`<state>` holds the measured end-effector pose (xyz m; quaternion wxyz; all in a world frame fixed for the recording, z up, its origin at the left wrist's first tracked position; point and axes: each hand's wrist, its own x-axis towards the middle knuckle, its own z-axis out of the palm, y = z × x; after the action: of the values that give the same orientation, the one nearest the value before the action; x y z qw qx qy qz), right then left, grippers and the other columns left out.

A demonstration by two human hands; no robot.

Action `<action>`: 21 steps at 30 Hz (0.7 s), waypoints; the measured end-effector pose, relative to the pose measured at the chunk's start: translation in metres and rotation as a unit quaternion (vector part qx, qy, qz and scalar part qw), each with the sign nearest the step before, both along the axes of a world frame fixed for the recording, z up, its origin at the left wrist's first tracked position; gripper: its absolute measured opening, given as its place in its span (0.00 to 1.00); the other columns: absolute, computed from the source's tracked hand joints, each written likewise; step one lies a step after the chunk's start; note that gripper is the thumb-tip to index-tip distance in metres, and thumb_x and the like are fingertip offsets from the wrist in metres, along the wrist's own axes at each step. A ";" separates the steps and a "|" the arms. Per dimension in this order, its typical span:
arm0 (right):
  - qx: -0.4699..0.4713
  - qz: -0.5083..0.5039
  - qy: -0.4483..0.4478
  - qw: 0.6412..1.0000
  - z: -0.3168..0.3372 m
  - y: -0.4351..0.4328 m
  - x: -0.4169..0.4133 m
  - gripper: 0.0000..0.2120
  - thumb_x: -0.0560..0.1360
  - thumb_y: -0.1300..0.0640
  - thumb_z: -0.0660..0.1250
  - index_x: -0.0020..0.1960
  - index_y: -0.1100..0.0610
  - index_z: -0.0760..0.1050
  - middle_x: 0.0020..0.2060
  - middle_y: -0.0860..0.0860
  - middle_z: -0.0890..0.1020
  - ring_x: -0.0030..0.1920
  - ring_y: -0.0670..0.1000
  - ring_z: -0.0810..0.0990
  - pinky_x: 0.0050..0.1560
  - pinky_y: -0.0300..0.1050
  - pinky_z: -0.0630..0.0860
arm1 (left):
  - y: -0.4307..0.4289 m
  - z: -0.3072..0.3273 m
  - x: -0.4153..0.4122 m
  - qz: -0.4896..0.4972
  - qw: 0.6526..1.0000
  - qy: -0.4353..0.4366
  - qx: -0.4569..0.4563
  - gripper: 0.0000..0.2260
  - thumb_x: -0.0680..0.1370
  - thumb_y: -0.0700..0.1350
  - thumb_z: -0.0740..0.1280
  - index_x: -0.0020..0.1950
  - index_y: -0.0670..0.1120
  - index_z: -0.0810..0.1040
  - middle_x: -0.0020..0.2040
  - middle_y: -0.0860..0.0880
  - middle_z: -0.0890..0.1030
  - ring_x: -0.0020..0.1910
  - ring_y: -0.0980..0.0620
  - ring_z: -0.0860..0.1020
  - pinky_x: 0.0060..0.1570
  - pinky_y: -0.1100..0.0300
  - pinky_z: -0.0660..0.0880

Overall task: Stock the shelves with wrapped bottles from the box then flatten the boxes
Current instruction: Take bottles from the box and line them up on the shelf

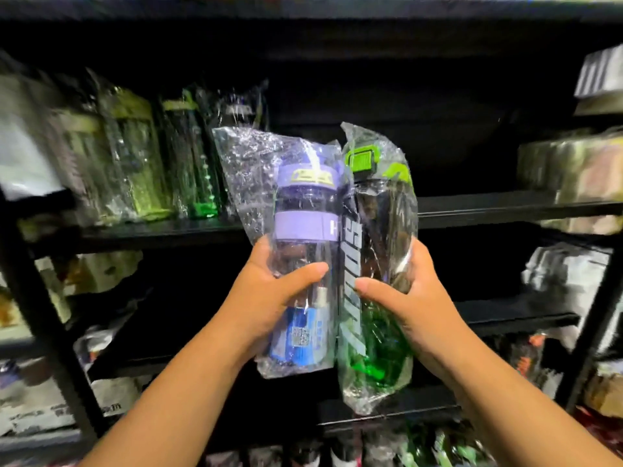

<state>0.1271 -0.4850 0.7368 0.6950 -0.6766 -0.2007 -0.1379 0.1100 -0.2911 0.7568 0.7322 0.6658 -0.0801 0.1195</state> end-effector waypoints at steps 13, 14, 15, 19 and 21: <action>0.001 -0.069 -0.117 0.991 0.101 0.055 0.153 0.48 0.66 0.53 0.81 0.76 0.49 0.55 0.69 0.43 0.70 0.66 0.41 0.74 0.67 0.45 0.73 | 0.083 0.073 0.102 0.052 0.997 -0.052 0.004 0.38 0.60 0.50 0.84 0.67 0.54 0.74 0.58 0.43 0.83 0.52 0.38 0.84 0.51 0.36 0.80; -0.001 -0.078 -0.119 0.990 0.104 0.060 0.164 0.50 0.65 0.51 0.81 0.78 0.49 0.53 0.71 0.44 0.68 0.68 0.43 0.72 0.69 0.47 0.71 | 0.085 0.074 0.106 0.062 0.996 -0.058 -0.001 0.36 0.60 0.49 0.83 0.67 0.53 0.74 0.58 0.42 0.83 0.53 0.36 0.83 0.53 0.33 0.79; -0.003 -0.083 -0.121 0.989 0.106 0.065 0.173 0.51 0.66 0.49 0.80 0.78 0.48 0.52 0.72 0.42 0.65 0.69 0.43 0.69 0.69 0.45 0.69 | 0.087 0.075 0.110 0.070 0.996 -0.063 -0.004 0.34 0.61 0.48 0.81 0.65 0.52 0.75 0.57 0.42 0.83 0.54 0.35 0.82 0.54 0.31 0.77; -0.014 -0.100 -0.110 0.989 0.101 0.083 0.208 0.50 0.70 0.51 0.77 0.80 0.47 0.46 0.65 0.36 0.58 0.66 0.36 0.59 0.62 0.33 0.60 | 0.091 0.075 0.126 0.093 0.993 -0.069 -0.019 0.26 0.65 0.43 0.76 0.62 0.51 0.76 0.54 0.41 0.84 0.47 0.41 0.83 0.56 0.35 0.76; -0.028 -0.104 -0.106 0.989 0.095 0.092 0.225 0.51 0.70 0.49 0.78 0.79 0.45 0.46 0.67 0.38 0.59 0.67 0.38 0.60 0.63 0.36 0.60 | 0.092 0.074 0.133 0.101 0.992 -0.070 -0.029 0.25 0.65 0.42 0.76 0.62 0.50 0.76 0.53 0.42 0.85 0.44 0.46 0.84 0.47 0.44 0.81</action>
<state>0.3516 -0.3929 0.8315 0.6322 -0.6948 -0.2055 -0.2743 0.2426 -0.1988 0.8304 0.7279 0.6389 -0.0599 0.2416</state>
